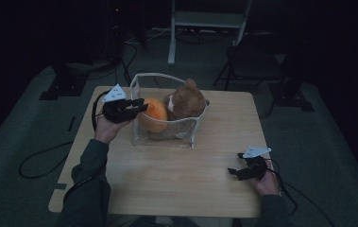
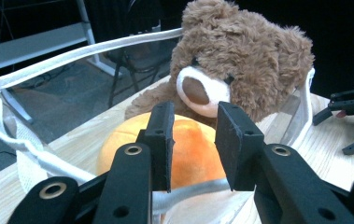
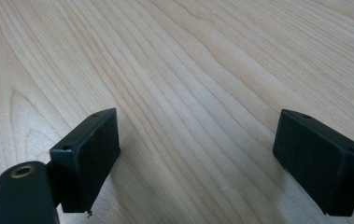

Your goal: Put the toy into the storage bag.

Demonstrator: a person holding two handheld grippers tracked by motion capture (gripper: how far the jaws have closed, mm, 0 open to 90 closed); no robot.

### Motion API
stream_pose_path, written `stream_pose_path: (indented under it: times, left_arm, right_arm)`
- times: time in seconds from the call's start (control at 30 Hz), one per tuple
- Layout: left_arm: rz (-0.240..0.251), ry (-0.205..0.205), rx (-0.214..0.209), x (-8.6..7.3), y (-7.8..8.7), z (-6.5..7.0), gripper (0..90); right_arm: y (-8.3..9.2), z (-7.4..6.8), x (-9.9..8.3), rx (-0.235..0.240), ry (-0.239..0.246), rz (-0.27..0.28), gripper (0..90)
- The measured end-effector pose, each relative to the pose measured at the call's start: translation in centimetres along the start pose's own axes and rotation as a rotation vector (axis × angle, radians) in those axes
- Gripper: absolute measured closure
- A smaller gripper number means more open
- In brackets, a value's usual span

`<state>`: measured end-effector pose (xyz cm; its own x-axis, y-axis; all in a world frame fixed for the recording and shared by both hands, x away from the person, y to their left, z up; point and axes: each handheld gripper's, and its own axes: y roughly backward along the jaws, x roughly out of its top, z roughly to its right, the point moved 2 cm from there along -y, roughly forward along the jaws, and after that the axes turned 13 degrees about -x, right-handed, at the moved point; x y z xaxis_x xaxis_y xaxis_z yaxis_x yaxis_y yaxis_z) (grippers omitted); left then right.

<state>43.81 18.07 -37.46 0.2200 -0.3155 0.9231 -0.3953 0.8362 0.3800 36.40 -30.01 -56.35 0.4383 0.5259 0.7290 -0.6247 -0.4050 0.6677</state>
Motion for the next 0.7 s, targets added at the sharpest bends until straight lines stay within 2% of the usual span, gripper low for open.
stream_pose_path:
  times: [0.27, 0.7]
  left_arm:
    - [0.024, 0.014, 0.000, -0.7, 0.5, 0.1, 66.9]
    - [0.030, 0.017, 0.001, -1.3, 0.8, 0.3, 66.9]
  right_arm:
    - [0.0, 0.0, 0.0, 0.000, -0.001, -0.001, 14.0]
    - [0.0, 0.0, 0.0, -0.001, -0.001, -0.001, 14.0]
